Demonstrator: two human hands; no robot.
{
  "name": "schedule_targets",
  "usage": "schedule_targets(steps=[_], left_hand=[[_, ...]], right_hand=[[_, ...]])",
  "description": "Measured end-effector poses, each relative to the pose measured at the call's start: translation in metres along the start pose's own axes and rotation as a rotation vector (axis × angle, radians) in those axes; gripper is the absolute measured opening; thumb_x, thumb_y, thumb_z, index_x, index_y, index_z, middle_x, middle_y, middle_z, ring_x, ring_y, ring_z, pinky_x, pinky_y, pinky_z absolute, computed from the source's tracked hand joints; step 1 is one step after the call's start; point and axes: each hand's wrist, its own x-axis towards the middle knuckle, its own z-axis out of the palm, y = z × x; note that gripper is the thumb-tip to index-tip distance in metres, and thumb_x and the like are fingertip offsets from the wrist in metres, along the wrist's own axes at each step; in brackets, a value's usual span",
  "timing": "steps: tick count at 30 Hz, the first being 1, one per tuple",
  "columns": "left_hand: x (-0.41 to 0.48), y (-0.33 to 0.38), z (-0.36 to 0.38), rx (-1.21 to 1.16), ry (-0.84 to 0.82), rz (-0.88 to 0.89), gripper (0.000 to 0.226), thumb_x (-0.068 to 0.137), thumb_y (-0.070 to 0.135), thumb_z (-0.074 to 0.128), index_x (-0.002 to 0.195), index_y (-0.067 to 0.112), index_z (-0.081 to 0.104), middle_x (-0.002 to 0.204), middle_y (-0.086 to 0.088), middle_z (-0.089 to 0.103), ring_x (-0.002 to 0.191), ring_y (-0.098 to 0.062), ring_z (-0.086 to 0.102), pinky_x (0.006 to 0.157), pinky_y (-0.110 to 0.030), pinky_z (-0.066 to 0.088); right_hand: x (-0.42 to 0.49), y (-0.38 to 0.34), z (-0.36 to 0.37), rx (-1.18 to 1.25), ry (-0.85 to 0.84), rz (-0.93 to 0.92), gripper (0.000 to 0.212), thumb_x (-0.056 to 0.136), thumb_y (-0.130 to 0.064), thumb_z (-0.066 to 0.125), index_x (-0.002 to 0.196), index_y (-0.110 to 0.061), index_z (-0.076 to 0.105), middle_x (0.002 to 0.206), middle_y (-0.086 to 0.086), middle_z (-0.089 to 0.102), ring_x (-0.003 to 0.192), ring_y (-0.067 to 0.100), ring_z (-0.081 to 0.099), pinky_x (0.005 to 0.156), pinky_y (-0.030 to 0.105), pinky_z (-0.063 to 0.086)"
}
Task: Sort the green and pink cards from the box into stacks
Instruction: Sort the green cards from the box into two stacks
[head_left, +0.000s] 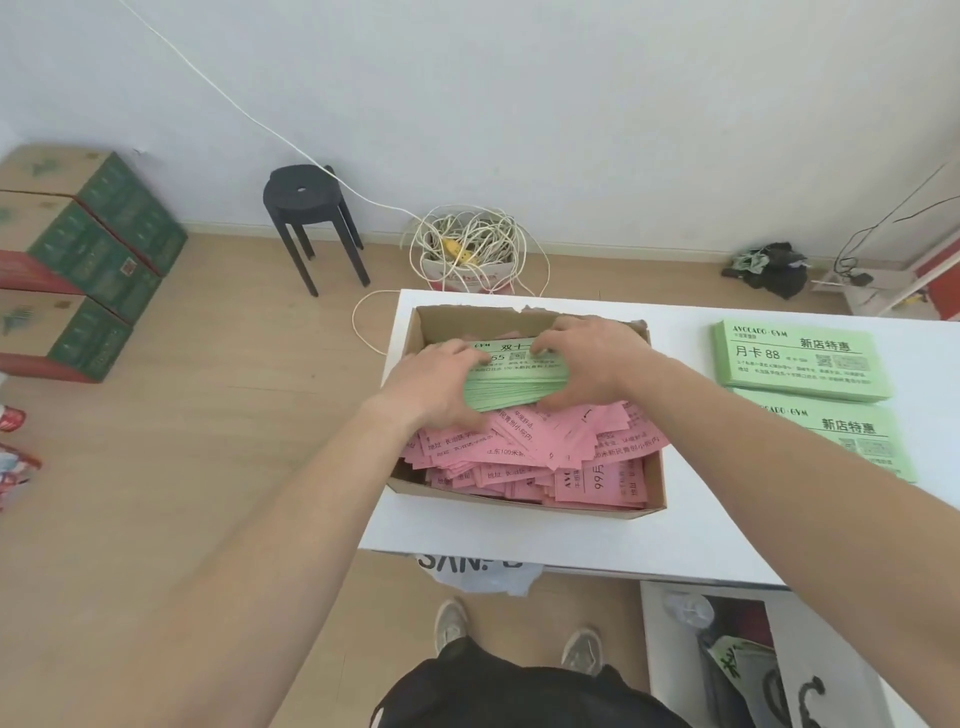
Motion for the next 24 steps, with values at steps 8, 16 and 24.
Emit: schedule_targets(steps=[8,16,24], left_hand=[[0.009,-0.008,-0.016,-0.251,-0.043,-0.030,0.084,0.072,0.059,0.079,0.145,0.031,0.047,0.145,0.006,0.050,0.130,-0.018,0.048,0.107,-0.037,0.040],[0.017,0.000,-0.012,-0.121,0.151,-0.076,0.067,0.083,0.040,0.074,0.143,0.029,0.044,0.140,0.007,0.052,0.124,-0.017,0.054,0.101,-0.043,0.048],[0.022,0.001,-0.013,-0.012,0.215,-0.081,0.045,0.101,0.038,0.053,0.144,0.029,0.045,0.140,0.000,0.058,0.126,-0.026,0.054,0.101,-0.045,0.046]], right_hand=[[0.006,0.004,-0.017,0.065,0.023,0.005,0.060,0.076,-0.073,0.065,0.126,-0.040,0.062,0.119,-0.010,0.067,0.108,0.019,0.061,0.087,0.037,0.052],[0.008,0.007,-0.032,0.143,0.043,0.046,0.043,0.090,-0.066,0.054,0.121,-0.038,0.066,0.101,-0.005,0.068,0.092,0.024,0.063,0.082,0.038,0.054],[0.000,0.003,-0.017,0.014,0.142,0.018,0.085,0.080,-0.071,0.063,0.152,-0.034,0.036,0.143,-0.001,0.052,0.129,0.026,0.049,0.105,0.044,0.044]])
